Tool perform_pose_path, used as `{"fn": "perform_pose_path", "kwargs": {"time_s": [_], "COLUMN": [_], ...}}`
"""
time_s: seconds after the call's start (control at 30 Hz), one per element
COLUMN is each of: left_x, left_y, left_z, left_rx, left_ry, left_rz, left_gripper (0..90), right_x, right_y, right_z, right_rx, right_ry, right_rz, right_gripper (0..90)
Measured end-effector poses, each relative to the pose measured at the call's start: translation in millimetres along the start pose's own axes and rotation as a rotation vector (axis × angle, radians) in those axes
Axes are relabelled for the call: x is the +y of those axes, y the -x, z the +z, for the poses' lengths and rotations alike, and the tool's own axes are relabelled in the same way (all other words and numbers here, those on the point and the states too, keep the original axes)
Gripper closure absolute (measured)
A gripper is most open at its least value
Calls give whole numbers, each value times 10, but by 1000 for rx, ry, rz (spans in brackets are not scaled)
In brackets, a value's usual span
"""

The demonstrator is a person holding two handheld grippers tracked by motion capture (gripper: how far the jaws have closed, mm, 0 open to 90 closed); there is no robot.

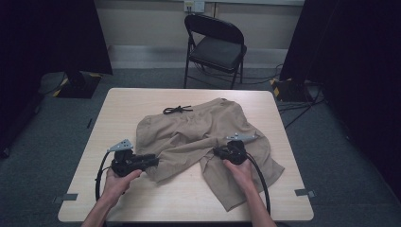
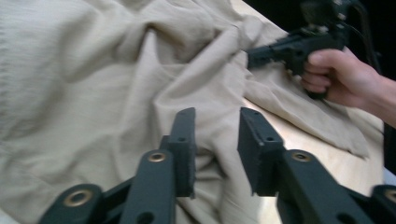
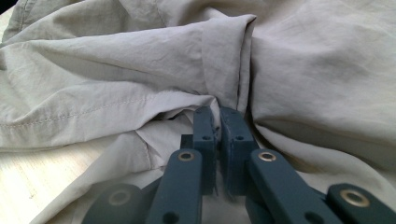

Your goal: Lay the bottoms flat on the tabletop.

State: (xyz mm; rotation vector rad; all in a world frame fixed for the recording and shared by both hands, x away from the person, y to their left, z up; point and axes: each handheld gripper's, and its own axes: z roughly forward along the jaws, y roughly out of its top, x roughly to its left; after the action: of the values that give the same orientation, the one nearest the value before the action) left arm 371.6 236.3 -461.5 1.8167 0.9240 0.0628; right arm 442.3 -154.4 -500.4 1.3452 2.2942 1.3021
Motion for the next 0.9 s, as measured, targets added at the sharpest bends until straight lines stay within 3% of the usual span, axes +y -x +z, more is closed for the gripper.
{"fn": "perform_pose_path", "kwargs": {"time_s": [0.1,0.17,0.27,0.37,0.47,0.57,0.67,0.77,0.83,0.9], "left_x": [-91,-137,-203,-234,-285,-290,-295,-288,-266,-241], "left_y": [35,24,19,5,10,-1,5,-38,-59,-58], "left_z": [62,94,150,198,310,344,337,290,228,152], "left_rx": [4,-12,10,6,25,28,63,45,23,6], "left_ry": [-46,-63,-112,-115,-153,-148,-153,-132,-100,-73], "left_rz": [2,-17,8,1,10,13,46,24,-5,-9], "left_gripper": [605,561,522,530,542,551,645,802,835,841], "right_x": [1,1,-2,-2,-2,-8,-11,2,9,18], "right_y": [-1,-1,0,4,-1,-10,-23,-43,-64,-86], "right_z": [2,1,-6,-9,-16,-28,-43,-73,-106,-138], "right_rx": [-1,-2,-2,-1,-2,-1,-5,-5,-3,-1], "right_ry": [0,1,1,2,2,4,0,3,10,17], "right_rz": [-2,-3,-2,-6,-2,-8,-19,-38,-42,-55], "right_gripper": [862,862,862,862,862,862,861,861,860,860]}}
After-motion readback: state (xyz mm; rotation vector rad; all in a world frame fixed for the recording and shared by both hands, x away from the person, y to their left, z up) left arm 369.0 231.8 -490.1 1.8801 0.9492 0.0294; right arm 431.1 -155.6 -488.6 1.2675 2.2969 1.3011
